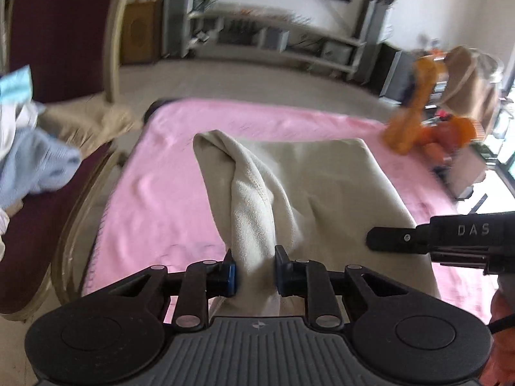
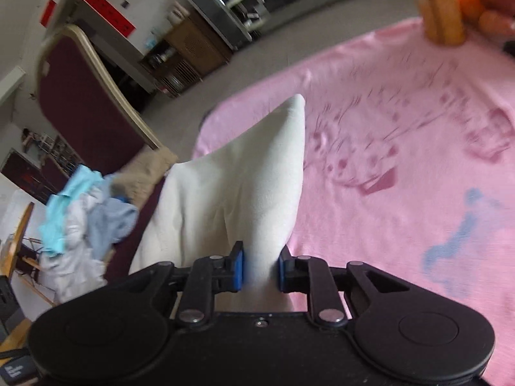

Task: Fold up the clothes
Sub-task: 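Lift the bundle with both tools and carry it toward the black table edge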

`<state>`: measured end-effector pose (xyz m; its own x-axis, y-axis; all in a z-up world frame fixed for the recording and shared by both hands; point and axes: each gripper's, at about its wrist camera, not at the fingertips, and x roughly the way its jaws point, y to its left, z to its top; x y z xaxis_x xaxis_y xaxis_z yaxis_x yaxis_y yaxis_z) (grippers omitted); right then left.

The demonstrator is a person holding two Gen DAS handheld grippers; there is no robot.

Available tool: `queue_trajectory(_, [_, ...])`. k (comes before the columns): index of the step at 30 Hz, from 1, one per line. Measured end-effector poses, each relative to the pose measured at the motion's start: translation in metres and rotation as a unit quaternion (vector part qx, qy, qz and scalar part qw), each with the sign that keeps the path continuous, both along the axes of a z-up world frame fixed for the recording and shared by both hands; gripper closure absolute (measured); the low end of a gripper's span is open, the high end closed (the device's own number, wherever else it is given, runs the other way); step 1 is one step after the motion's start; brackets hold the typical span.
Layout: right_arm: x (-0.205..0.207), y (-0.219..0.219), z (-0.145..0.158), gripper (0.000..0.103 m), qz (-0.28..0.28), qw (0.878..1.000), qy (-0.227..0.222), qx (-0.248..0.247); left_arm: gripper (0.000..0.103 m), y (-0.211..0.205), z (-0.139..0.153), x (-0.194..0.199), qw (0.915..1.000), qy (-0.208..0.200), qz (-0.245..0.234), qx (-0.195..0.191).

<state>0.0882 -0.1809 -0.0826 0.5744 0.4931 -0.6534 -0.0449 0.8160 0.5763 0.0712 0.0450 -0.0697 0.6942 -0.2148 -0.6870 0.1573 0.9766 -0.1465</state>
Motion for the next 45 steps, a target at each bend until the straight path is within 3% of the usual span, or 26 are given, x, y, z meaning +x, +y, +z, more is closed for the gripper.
queue_trajectory(5, [-0.053, -0.081, 0.023, 0.084, -0.052, 0.998, -0.023, 0.008, 0.082, -0.069, 0.02, -0.029, 0.9979, -0.022, -0.059, -0.014])
queue_trajectory(11, [-0.103, -0.184, 0.02, 0.083, -0.145, 0.989, -0.032, 0.029, 0.082, -0.179, 0.005, -0.034, 0.9907, -0.023, -0.134, -0.013])
queue_trajectory(14, [-0.114, -0.23, 0.014, 0.083, -0.185, 0.982, -0.036, 0.03, 0.082, -0.233, -0.008, -0.031, 0.9872, -0.017, -0.157, -0.017])
queue_trajectory(20, [-0.1, -0.284, -0.002, 0.083, -0.239, 0.969, -0.059, 0.013, 0.081, -0.304, -0.039, 0.006, 0.9868, 0.003, -0.156, -0.045])
queue_trajectory(21, [-0.095, -0.292, -0.006, 0.082, -0.246, 0.967, -0.065, 0.009, 0.077, -0.313, -0.045, 0.013, 0.9872, 0.01, -0.153, -0.045])
queue_trajectory(22, [-0.087, -0.299, -0.015, 0.08, -0.249, 0.966, -0.067, 0.0, 0.066, -0.321, -0.056, 0.024, 0.9886, 0.019, -0.146, -0.029])
queue_trajectory(23, [-0.078, -0.306, -0.028, 0.074, -0.253, 0.966, -0.059, -0.006, 0.064, -0.326, -0.07, 0.036, 0.9907, 0.034, -0.132, -0.001])
queue_trajectory(24, [-0.068, -0.313, -0.042, 0.062, -0.259, 0.965, -0.044, -0.014, 0.066, -0.331, -0.084, 0.046, 0.9917, 0.054, -0.113, 0.03])
queue_trajectory(25, [-0.06, -0.321, -0.06, 0.059, -0.274, 0.961, -0.005, -0.022, 0.072, -0.328, -0.095, 0.053, 0.9921, 0.07, -0.094, 0.043])
queue_trajectory(26, [-0.054, -0.327, -0.075, 0.06, -0.286, 0.957, 0.029, -0.032, 0.071, -0.321, -0.103, 0.057, 0.9926, 0.084, -0.076, 0.044])
queue_trajectory(28, [-0.053, -0.33, -0.077, 0.057, -0.292, 0.954, 0.05, -0.053, 0.066, -0.302, -0.108, 0.055, 0.9942, 0.084, -0.064, 0.017])
queue_trajectory(30, [-0.064, -0.325, -0.069, 0.044, -0.298, 0.953, 0.017, -0.052, 0.065, -0.293, -0.105, 0.047, 0.995, 0.068, -0.07, 0.018])
queue_trajectory(33, [-0.076, -0.318, -0.06, 0.041, -0.299, 0.953, -0.018, -0.045, 0.071, -0.29, -0.094, 0.037, 0.9949, 0.043, -0.09, 0.015])
queue_trajectory(34, [-0.078, -0.315, -0.06, 0.041, -0.294, 0.955, -0.023, -0.042, 0.076, -0.293, -0.091, 0.034, 0.994, 0.039, -0.102, 0.01])
queue_trajectory(35, [-0.074, -0.309, -0.06, 0.048, -0.289, 0.956, -0.026, -0.044, 0.079, -0.299, -0.088, 0.03, 0.9926, 0.036, -0.115, 0.006])
queue_trajectory(36, [-0.071, -0.305, -0.06, 0.064, -0.283, 0.958, -0.026, -0.045, 0.08, -0.305, -0.085, 0.026, 0.991, 0.034, -0.129, 0.002])
queue_trajectory(38, [-0.063, -0.304, -0.064, 0.079, -0.268, 0.962, -0.009, -0.041, 0.079, -0.32, -0.086, 0.019, 0.9867, 0.026, -0.16, 0.004])
queue_trajectory(42, [-0.051, -0.301, -0.082, 0.084, -0.237, 0.97, 0.051, -0.031, 0.08, -0.343, -0.112, 0.021, 0.9774, 0.035, -0.203, 0.049])
queue_trajectory(45, [-0.05, -0.3, -0.1, 0.091, -0.207, 0.971, 0.111, -0.044, 0.077, -0.334, -0.123, 0.016, 0.9698, 0.043, -0.226, 0.082])
